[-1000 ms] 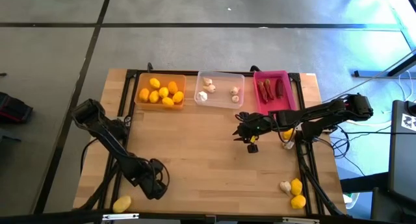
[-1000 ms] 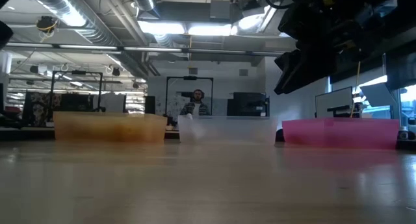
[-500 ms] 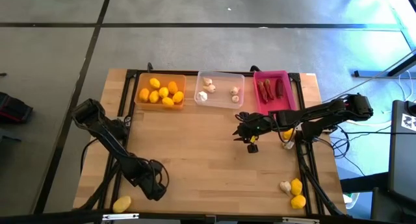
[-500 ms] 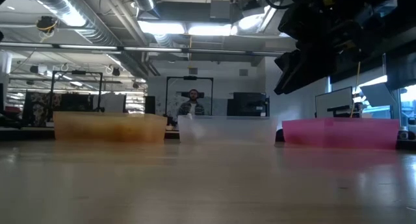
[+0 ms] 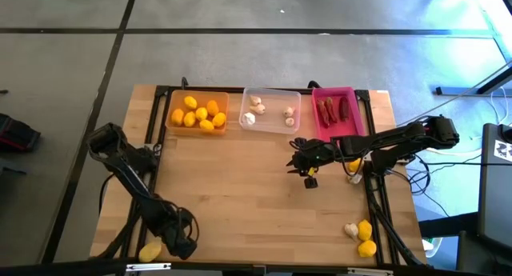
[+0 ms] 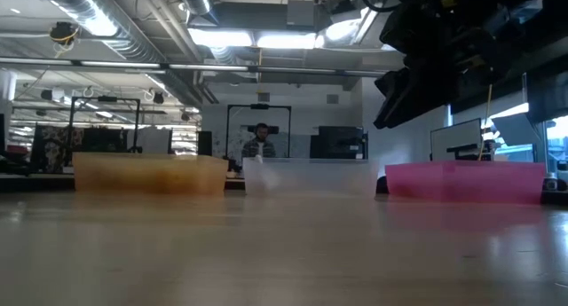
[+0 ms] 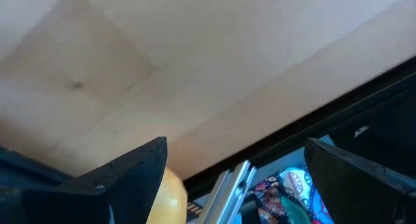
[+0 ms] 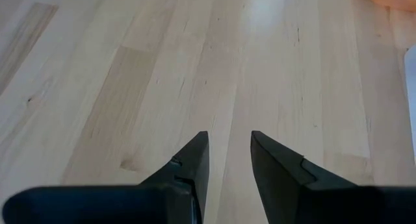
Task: Sort produce into baskets
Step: Put the yellow lemon into the orange bin
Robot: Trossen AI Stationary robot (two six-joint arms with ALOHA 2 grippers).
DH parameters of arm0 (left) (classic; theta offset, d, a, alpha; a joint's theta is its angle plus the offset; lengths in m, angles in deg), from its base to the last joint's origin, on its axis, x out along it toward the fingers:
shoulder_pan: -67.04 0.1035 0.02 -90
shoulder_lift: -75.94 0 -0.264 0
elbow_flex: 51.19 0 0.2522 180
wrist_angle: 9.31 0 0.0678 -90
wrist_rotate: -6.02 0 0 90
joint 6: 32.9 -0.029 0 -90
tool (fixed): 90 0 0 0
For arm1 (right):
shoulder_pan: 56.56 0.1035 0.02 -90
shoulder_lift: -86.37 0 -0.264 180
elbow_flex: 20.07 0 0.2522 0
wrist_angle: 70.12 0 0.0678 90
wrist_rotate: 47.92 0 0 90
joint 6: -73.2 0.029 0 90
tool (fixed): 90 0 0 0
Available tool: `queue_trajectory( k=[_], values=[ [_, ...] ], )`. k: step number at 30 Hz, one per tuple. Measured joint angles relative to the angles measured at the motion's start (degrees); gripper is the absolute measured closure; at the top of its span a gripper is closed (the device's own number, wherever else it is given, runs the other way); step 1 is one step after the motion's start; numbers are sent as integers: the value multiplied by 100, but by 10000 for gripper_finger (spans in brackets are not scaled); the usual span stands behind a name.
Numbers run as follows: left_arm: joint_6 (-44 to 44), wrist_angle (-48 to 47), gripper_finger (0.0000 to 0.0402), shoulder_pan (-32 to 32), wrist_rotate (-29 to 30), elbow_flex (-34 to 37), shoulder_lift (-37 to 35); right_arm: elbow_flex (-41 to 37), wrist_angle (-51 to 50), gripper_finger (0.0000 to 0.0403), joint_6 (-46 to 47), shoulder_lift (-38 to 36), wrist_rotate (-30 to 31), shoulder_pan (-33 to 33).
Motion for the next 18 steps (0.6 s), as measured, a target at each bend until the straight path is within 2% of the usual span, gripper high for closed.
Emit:
queue_trajectory(
  k=[8,18],
  values=[
    [-28,-26,47,-316,-52,0,0,0,2,292,-4,0,-2,-1],
    [115,-49,47,-561,-438,0,90,0,-9,292,-6,0,-4,-1]
  ],
)
